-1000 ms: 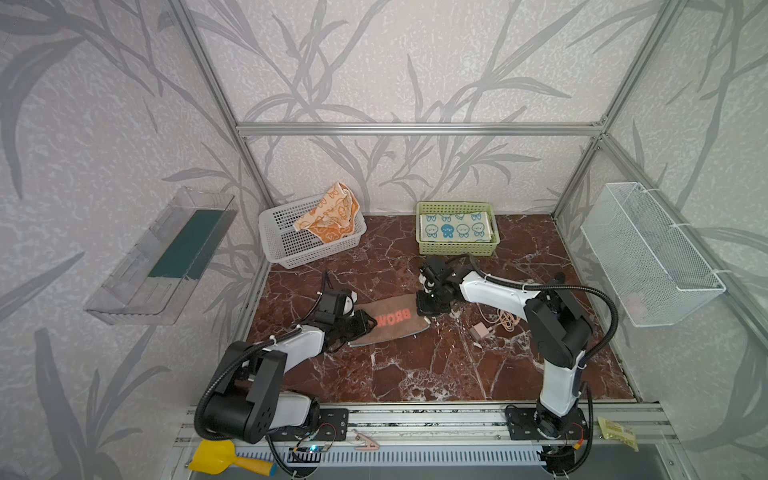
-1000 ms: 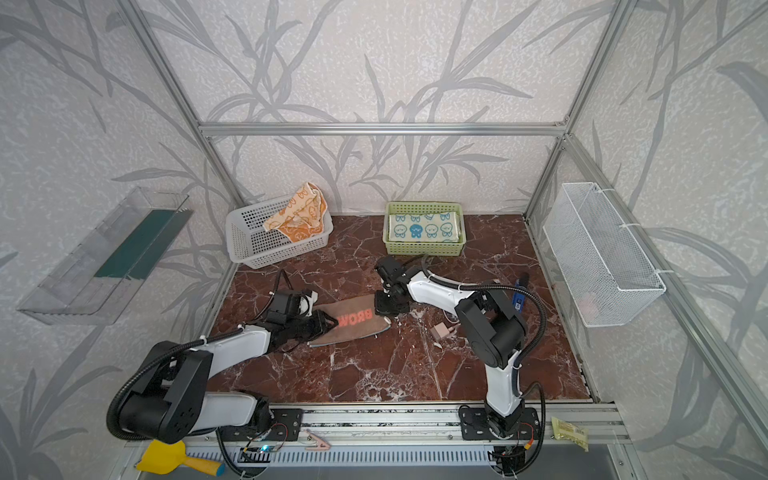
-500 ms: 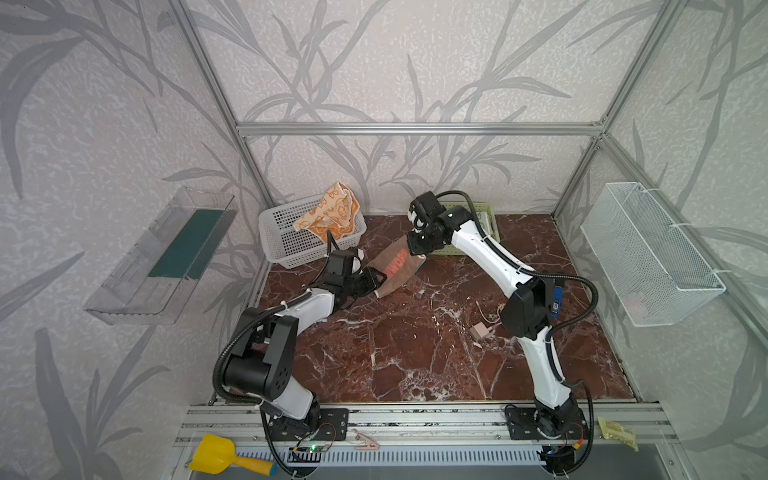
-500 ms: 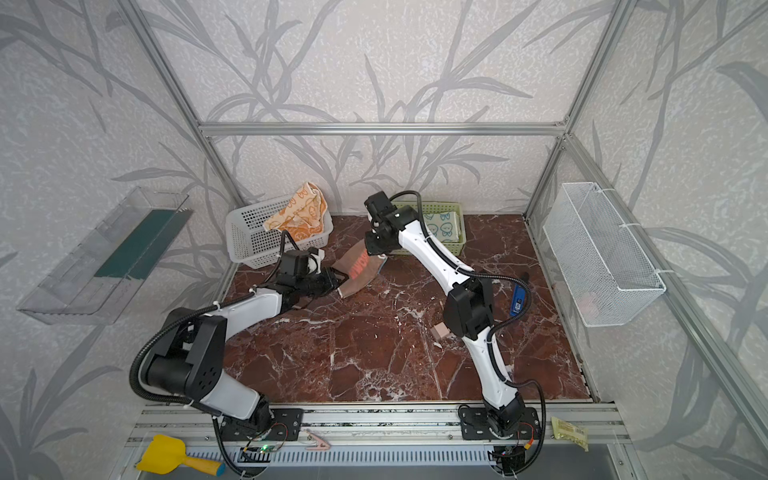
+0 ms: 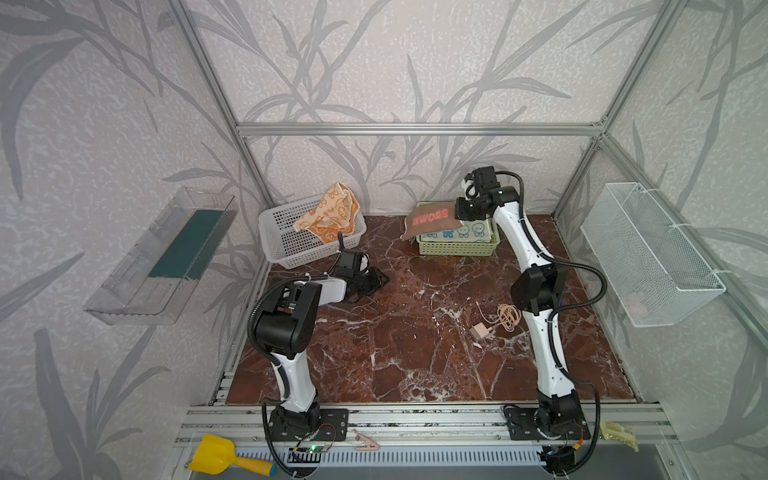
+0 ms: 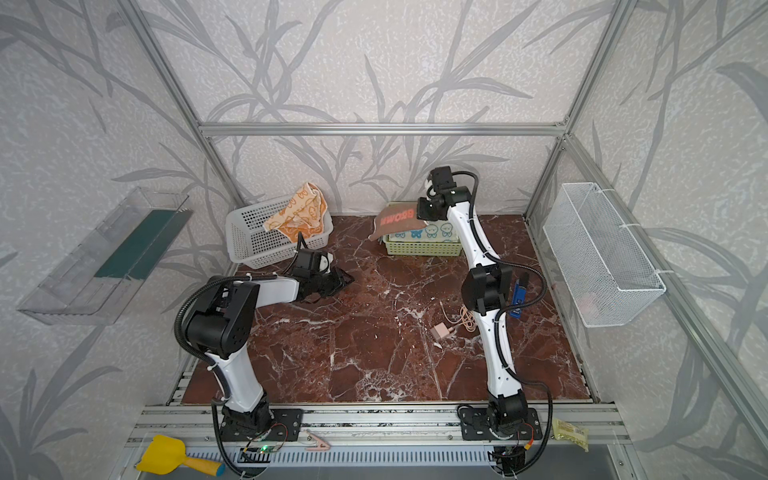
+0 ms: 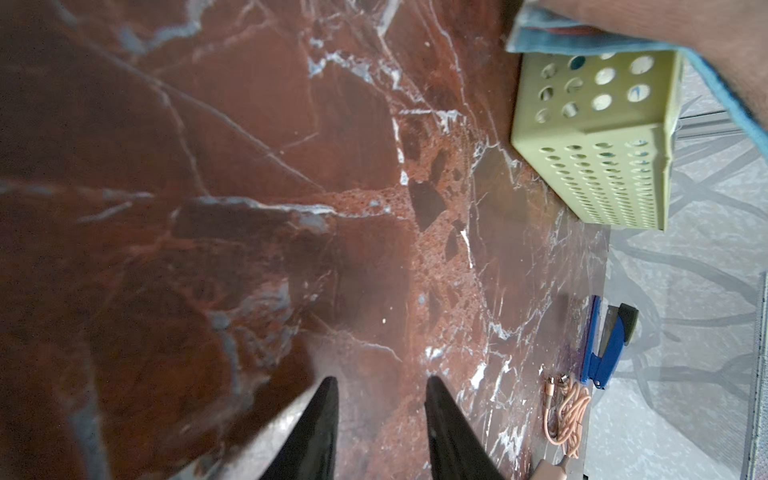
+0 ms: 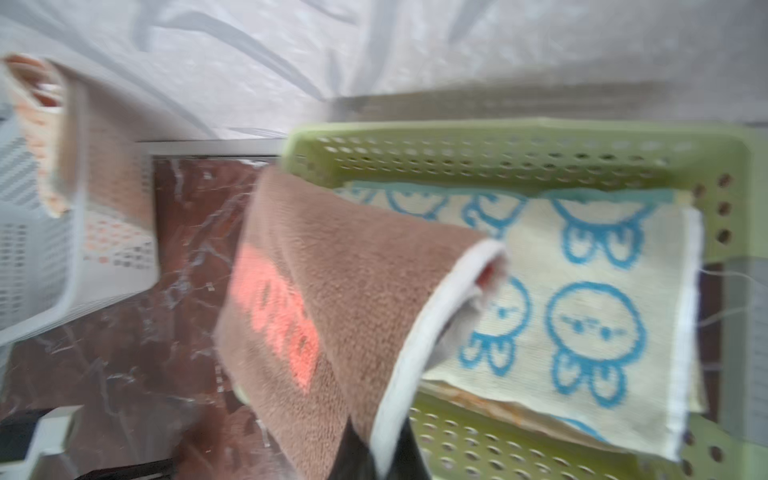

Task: Fold and stack the towels
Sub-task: 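Carry the brown towel with the right gripper onto the green basket stack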

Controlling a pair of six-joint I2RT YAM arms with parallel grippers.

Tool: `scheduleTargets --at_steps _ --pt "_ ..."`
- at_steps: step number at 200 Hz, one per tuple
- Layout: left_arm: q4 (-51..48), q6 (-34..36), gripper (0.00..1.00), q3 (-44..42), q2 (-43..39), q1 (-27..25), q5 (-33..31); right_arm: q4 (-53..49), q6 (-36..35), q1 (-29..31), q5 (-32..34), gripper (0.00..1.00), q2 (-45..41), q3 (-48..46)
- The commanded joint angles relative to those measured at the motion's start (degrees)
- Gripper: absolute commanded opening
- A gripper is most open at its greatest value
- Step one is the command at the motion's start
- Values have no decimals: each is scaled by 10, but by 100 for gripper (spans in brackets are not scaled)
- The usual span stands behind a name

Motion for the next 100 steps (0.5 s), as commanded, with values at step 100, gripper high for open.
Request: scheduleTargets --at_steps 100 --pt "-44 19 37 16 -7 -3 -20 -36 -85 -59 64 0 33 24"
